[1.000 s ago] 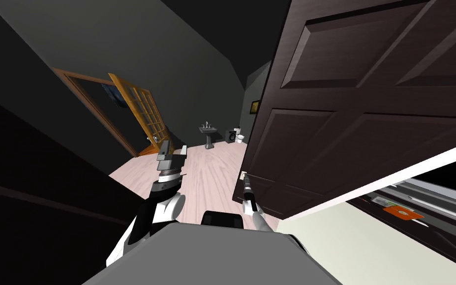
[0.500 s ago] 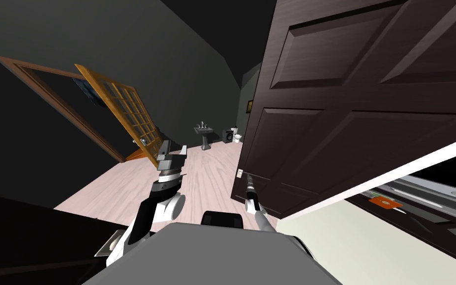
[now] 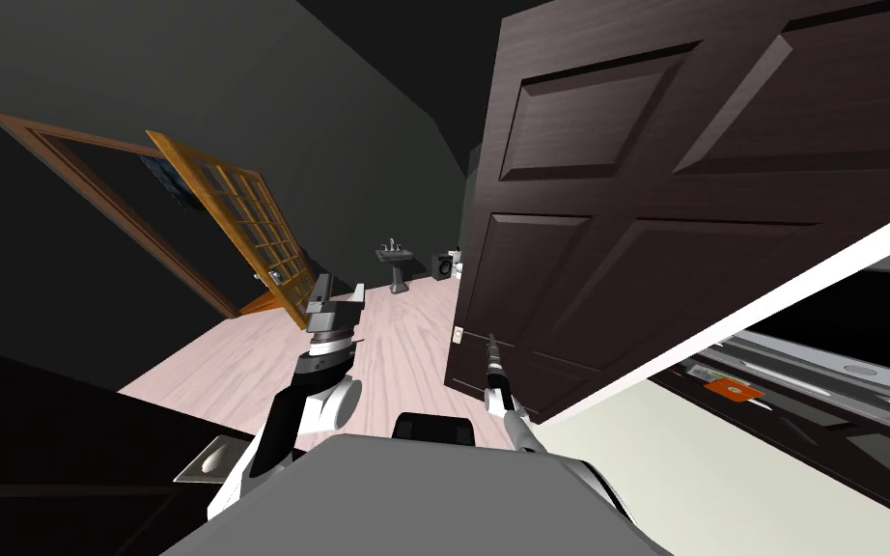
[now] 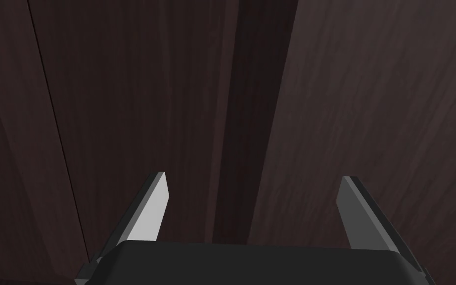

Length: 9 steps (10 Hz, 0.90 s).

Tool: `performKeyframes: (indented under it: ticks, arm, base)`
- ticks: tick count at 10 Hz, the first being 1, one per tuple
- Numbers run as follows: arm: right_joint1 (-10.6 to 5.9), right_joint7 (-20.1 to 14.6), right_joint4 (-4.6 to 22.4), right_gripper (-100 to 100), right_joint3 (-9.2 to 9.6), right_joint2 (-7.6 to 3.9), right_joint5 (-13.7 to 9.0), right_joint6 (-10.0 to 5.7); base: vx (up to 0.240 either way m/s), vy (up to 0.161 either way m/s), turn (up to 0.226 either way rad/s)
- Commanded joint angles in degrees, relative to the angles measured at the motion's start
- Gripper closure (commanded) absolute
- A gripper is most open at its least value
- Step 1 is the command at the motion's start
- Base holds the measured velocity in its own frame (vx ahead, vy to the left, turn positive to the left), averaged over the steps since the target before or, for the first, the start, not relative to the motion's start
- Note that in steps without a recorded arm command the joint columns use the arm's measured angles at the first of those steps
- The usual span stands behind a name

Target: Push the door open

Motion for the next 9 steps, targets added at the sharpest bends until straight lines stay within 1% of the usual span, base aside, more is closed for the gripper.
performKeyframes:
  ticks: [1, 2, 3, 4, 5, 6, 7, 8, 9]
  arm:
    - [-1.72, -0.2, 2.9, -100, -0.84, -0.74, 0.2, -1.33]
    - [-2.09, -0.2, 3.5, -100, -2.12, -0.48, 0.9, -1.54]
    - [-2.35, -0.3, 3.9, -100, -3.04, 0.18, 1.3, -1.70]
    - [-2.63, -0.3, 4.2, -100, -4.01, 1.40, 1.8, -1.86]
    - [-2.75, -0.3, 4.4, -100, -4.40, 2.12, 2.0, -1.93]
    - [-2.85, -0.3, 4.5, -100, -4.77, 2.87, 2.2, -1.99]
    - [-2.85, -0.3, 4.5, -100, -4.77, 2.87, 2.2, -1.99]
    - [-3.00, -0.3, 4.7, -100, -5.26, 4.09, 2.5, -2.07]
    - [-3.03, -0.3, 4.7, -100, -5.39, 4.51, 2.5, -2.10]
  base:
    - [-0.039, -0.145, 0.000]
    - [-0.045, -0.143, -0.023]
    - [-0.084, -0.103, -0.030]
    - [-0.103, -0.023, -0.023]
    - [-0.111, 0.053, -0.005]
    - [-0.107, 0.130, -0.001]
    - [-0.073, 0.115, -0.006]
    - [-0.086, 0.131, 0.011]
    - [-0.084, 0.168, 0.005]
